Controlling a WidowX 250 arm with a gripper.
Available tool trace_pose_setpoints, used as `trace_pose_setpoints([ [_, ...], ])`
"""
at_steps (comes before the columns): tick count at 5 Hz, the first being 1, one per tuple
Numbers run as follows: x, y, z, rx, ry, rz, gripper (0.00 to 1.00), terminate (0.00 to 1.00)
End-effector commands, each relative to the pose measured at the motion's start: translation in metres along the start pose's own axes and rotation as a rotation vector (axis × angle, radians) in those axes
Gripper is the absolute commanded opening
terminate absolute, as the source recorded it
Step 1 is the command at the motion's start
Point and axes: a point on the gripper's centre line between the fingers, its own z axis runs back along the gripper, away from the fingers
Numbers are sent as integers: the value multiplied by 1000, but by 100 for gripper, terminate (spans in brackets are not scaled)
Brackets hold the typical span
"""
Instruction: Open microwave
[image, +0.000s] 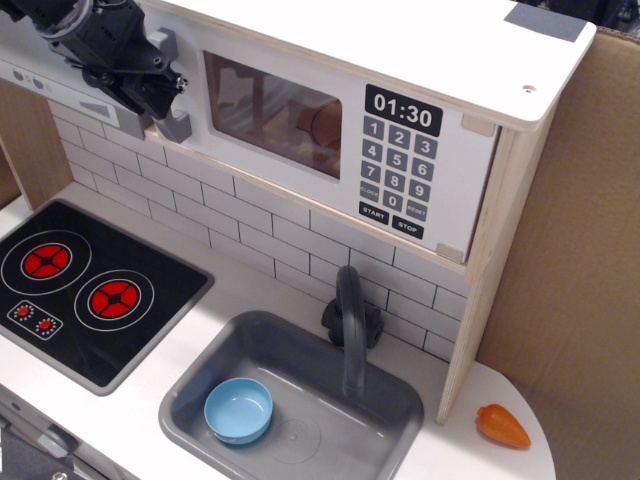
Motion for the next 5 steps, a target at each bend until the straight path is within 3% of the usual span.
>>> trace_pose_setpoints([
  [1, -12, 6, 30, 10, -13, -55, 0, 0],
  [2, -34, 8, 48, -51, 58, -93, 0, 0],
  [3, -53, 8, 63, -56, 136, -167, 0, 0],
  [4, -68, -1, 88, -126, 343, -165, 100, 0],
  [5, -61, -13, 124, -246, 434, -149, 100, 0],
])
